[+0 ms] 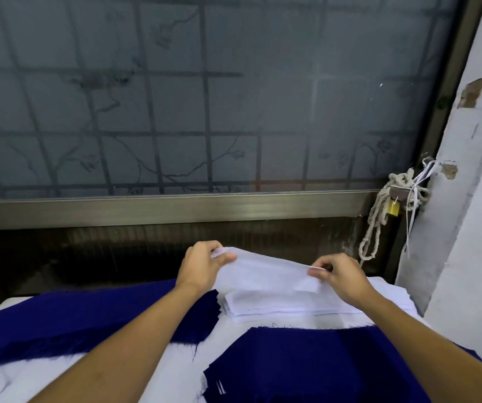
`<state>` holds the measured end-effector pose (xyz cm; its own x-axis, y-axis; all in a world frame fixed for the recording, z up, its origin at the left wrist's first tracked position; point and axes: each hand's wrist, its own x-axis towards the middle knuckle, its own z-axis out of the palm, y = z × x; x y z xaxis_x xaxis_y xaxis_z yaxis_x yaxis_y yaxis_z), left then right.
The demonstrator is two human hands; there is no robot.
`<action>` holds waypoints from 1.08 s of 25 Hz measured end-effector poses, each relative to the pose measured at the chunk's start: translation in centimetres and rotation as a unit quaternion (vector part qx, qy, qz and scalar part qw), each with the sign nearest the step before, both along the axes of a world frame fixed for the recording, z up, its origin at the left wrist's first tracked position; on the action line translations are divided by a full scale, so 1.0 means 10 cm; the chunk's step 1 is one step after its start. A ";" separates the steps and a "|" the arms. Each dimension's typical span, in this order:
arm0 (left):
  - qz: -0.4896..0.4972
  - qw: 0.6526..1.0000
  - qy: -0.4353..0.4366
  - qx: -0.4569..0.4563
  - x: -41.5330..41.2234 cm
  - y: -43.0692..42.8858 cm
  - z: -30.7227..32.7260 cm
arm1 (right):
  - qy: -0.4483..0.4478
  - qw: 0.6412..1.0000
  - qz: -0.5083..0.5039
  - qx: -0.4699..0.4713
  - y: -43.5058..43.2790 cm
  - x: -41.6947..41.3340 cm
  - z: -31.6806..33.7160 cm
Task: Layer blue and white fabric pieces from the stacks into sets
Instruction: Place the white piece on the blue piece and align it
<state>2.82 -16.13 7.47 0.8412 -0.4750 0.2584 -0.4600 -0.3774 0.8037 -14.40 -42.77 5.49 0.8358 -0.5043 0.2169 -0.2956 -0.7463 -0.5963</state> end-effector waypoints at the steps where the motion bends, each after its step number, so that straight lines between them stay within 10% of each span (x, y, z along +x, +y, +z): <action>1: 0.006 1.000 -0.008 0.000 0.02 0.11 0.05 | -0.008 1.000 0.003 0.010 0.01 -0.04 0.05; 27: 0.162 0.983 -0.015 -0.080 -0.80 2.59 -0.03 | -0.096 0.974 0.043 0.200 1.57 -1.15 0.15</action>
